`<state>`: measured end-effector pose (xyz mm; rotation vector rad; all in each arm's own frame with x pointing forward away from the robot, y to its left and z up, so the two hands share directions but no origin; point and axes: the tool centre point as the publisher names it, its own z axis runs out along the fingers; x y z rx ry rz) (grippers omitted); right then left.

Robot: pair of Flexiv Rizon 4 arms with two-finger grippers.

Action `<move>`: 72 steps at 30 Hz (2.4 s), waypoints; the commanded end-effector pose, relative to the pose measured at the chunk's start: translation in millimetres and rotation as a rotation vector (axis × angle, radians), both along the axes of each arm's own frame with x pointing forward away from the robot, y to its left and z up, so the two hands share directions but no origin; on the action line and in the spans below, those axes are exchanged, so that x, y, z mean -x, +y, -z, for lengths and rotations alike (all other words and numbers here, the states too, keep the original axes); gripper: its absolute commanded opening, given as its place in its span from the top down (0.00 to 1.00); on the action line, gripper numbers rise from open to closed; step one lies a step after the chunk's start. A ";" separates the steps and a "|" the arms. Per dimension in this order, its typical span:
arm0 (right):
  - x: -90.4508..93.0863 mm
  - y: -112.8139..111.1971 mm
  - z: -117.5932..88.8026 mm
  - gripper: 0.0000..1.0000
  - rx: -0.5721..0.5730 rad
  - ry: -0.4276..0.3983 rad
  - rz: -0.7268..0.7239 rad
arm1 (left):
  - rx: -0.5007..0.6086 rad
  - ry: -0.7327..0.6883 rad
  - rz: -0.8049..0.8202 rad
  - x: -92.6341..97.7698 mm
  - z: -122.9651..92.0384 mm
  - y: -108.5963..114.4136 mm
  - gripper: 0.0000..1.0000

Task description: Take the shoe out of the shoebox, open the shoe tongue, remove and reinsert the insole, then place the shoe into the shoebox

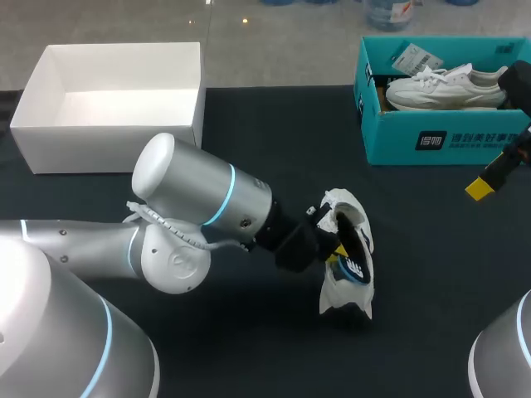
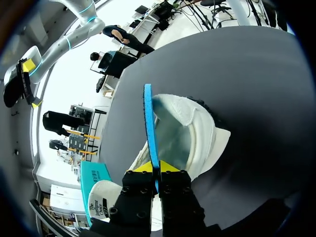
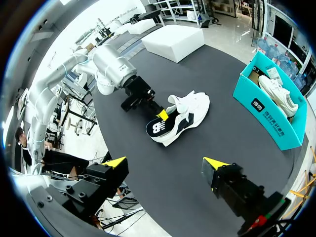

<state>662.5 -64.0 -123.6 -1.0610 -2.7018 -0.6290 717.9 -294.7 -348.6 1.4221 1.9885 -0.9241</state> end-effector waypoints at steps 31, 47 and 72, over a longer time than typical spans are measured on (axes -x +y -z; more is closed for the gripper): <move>-2.6 1.0 -0.1 0.00 0.003 0.006 -0.001 | -0.028 0.016 0.000 7.8 7.3 -4.0 1.00; -2.6 1.0 -0.1 0.00 0.003 0.006 -0.001 | -0.009 0.025 -0.051 4.3 -3.0 1.5 0.51; -2.6 1.0 -0.1 0.00 0.003 0.006 -0.001 | -0.029 -0.010 -0.002 1.3 -1.8 -1.3 1.00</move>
